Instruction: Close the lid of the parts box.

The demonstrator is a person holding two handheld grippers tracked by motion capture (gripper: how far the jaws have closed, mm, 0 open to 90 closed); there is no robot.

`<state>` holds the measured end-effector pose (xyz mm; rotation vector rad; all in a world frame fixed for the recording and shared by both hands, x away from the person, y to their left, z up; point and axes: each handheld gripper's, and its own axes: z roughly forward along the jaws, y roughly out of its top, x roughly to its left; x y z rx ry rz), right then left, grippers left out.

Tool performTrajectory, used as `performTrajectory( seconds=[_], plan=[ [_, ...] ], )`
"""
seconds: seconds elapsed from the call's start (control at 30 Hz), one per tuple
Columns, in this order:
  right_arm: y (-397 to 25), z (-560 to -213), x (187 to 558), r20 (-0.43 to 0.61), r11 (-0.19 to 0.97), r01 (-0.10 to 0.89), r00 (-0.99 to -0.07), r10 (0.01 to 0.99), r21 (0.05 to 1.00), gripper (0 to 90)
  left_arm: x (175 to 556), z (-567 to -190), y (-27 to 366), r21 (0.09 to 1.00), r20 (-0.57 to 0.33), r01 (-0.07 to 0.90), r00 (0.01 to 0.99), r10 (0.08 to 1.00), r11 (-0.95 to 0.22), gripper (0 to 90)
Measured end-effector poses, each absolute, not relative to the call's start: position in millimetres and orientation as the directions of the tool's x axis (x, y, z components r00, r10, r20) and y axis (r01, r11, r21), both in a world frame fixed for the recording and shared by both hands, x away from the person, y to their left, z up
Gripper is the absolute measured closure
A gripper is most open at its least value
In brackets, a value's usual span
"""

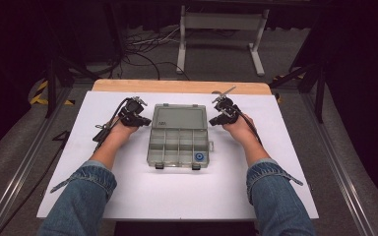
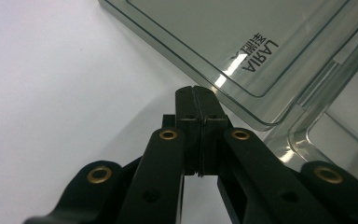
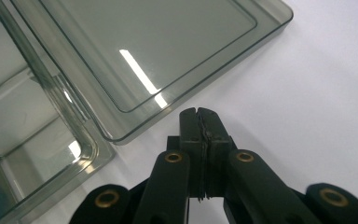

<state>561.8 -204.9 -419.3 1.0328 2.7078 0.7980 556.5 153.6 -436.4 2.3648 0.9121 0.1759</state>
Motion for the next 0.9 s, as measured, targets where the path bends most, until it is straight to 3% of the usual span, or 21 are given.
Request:
performTrajectory(
  seconds=[0.9],
  plan=[
    [-199, -431, 565, 0.078, 0.630, 0.590, -0.758, 0.648, 0.505, 90.0, 559, -444, 151, 0.561, -0.115, 0.593, 0.747, 0.655, -0.578, 89.4]
  ],
)
